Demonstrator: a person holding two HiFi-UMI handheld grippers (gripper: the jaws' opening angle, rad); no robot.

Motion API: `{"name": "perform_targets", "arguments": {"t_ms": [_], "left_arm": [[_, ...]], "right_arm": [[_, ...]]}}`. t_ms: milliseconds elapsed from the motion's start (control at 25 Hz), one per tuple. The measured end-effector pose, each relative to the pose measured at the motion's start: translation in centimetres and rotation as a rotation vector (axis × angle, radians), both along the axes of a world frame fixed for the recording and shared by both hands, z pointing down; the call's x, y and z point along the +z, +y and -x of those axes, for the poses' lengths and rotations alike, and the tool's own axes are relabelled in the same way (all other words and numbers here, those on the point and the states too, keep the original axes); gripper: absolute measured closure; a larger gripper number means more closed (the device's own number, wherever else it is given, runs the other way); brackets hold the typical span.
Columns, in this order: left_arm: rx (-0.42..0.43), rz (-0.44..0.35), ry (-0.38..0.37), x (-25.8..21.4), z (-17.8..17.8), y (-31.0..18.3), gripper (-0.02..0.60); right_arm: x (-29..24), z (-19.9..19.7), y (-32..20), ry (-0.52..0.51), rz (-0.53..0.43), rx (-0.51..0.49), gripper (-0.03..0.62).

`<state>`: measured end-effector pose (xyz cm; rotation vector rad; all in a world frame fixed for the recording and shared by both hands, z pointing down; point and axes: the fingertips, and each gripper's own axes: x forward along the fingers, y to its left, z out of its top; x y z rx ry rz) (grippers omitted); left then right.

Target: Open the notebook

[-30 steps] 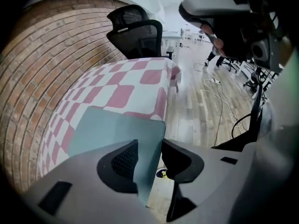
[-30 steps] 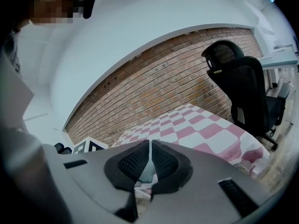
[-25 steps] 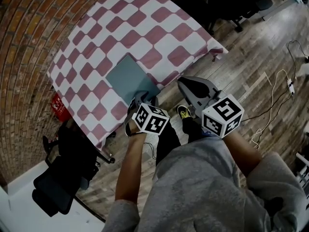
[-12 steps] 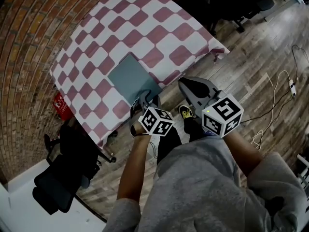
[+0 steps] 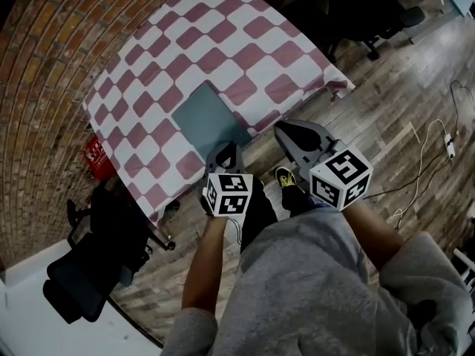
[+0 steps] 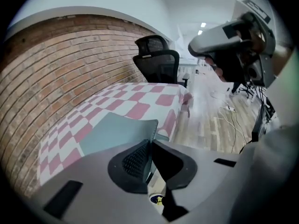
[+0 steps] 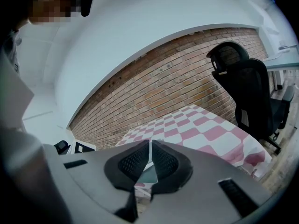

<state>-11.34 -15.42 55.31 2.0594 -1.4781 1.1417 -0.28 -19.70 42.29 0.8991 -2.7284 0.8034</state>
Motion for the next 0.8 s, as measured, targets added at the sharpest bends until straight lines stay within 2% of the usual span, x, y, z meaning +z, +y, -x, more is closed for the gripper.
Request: {"name": "perform_targets", "arguments": {"t_ms": [240, 400, 680, 800], "left_arm": [[-0.127, -0.069, 0.16, -2.3, 1.4, 0.2, 0.549], [-0.201, -0.109, 0.235, -3.3, 2.1, 0.3, 0.549], [-0.47, -0.285, 0.478, -7.8, 5.9, 1.9, 0.549], [-0.57, -0.328, 0.544, -8.8, 8.1, 3.3, 0.549]], "right_arm": [[-0.3, 0.5, 0.3, 0.003, -0.01, -0.026, 0.557], [-0.9, 1.0, 0.4, 0.002, -0.024, -0.043, 0.557], [-1.9, 1.8, 0.5, 0.005, -0.053, -0.079, 0.557], [-2.1, 2.5, 0.5, 0.005, -0.062, -0.104, 0.558]]}}
